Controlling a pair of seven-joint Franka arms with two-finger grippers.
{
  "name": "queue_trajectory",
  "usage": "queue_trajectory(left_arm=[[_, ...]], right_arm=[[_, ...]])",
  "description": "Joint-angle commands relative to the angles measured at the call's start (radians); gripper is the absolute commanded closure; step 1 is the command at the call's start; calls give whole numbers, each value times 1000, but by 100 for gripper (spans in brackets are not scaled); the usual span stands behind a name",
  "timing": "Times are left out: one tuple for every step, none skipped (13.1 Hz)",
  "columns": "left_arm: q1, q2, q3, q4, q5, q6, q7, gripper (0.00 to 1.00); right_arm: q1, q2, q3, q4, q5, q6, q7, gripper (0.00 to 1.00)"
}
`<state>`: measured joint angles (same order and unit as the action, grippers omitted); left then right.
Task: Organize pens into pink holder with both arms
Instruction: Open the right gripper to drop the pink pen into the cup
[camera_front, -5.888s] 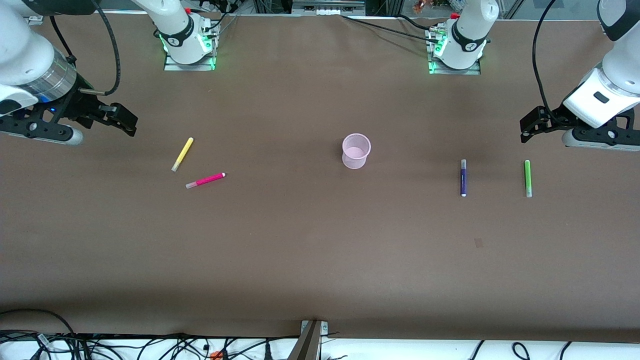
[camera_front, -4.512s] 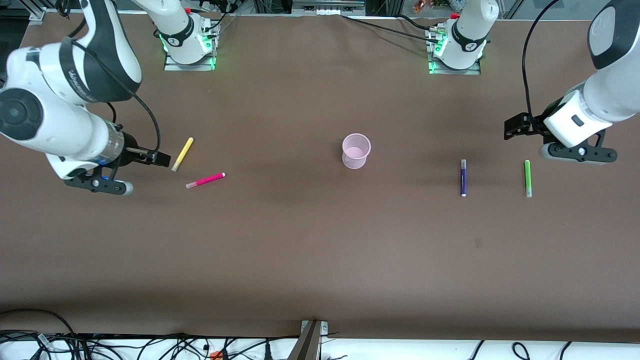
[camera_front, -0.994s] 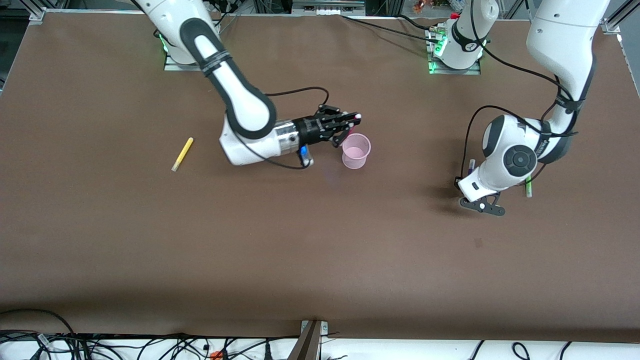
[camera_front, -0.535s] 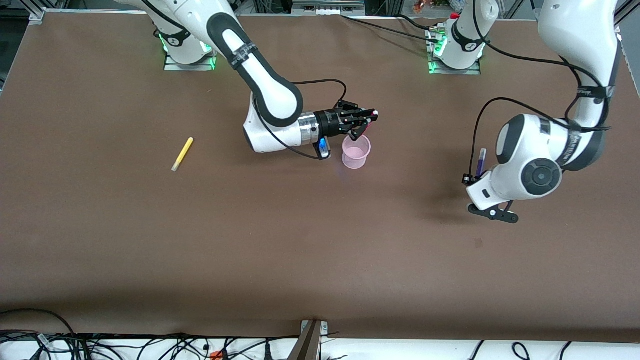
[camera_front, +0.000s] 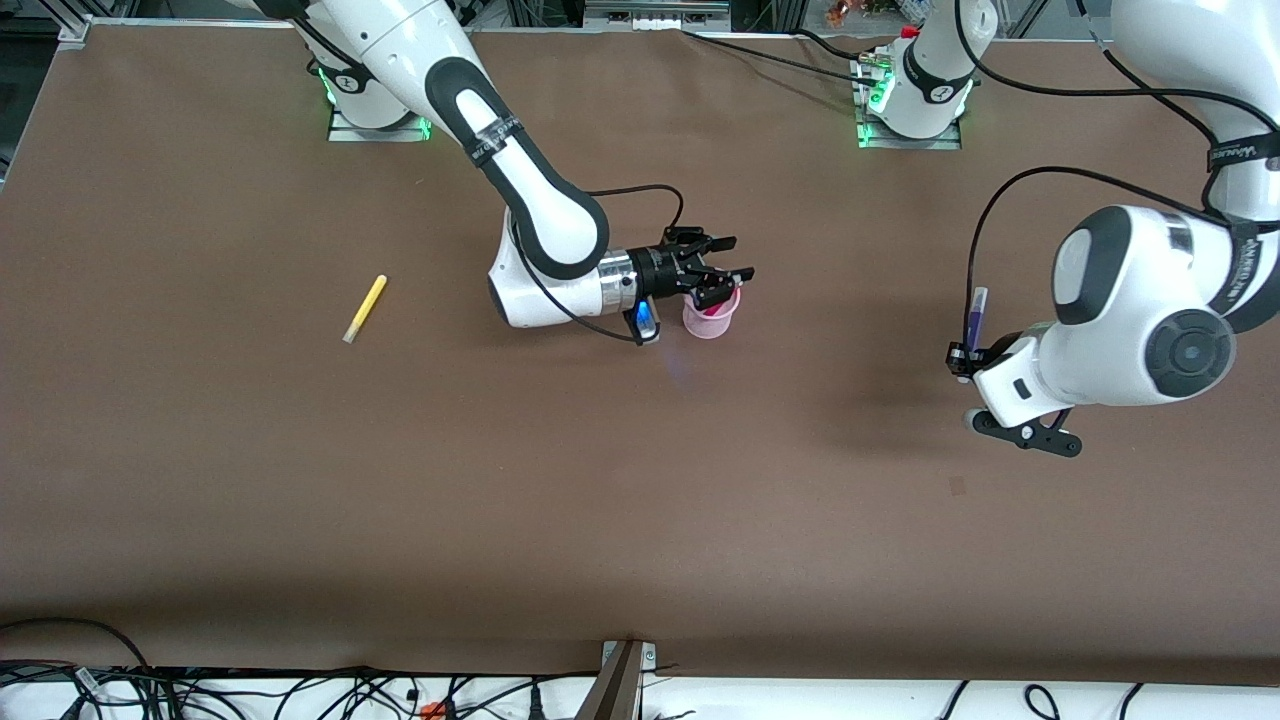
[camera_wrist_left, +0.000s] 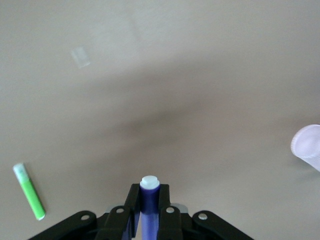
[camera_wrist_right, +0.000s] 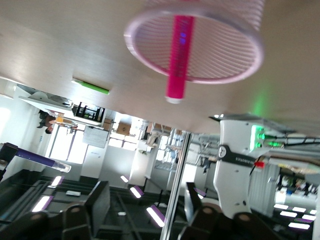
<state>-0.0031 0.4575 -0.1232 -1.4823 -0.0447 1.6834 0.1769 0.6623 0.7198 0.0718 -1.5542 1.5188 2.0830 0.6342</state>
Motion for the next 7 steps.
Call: queue_trajectory(left_arm=[[5, -22, 0, 48, -125, -34, 171, 100], [3, -26, -1, 50, -195, -34, 220, 100], [-1, -33, -1, 50, -283, -36, 246, 100], [-8, -33, -13, 48, -353, -36, 280, 100], [-3, -33, -45, 48, -388, -36, 326, 100], [6, -31, -82, 48, -421, -36, 378, 100], [5, -30, -104, 47, -472, -33, 453, 100]], right_arm=[[-3, -80, -67, 25, -241, -9, 24, 0], [-4, -117, -120, 25, -334, -18, 22, 0], [-4, -149, -183, 25, -398, -50, 16, 0], [-4, -177, -255, 28, -484, -105, -4, 0], [-4, -197, -326, 49, -596, -197, -66, 0], [-6, -218, -402, 74, -656, -290, -150, 0], [-6, -249, -487, 74, -675, -363, -227, 0]])
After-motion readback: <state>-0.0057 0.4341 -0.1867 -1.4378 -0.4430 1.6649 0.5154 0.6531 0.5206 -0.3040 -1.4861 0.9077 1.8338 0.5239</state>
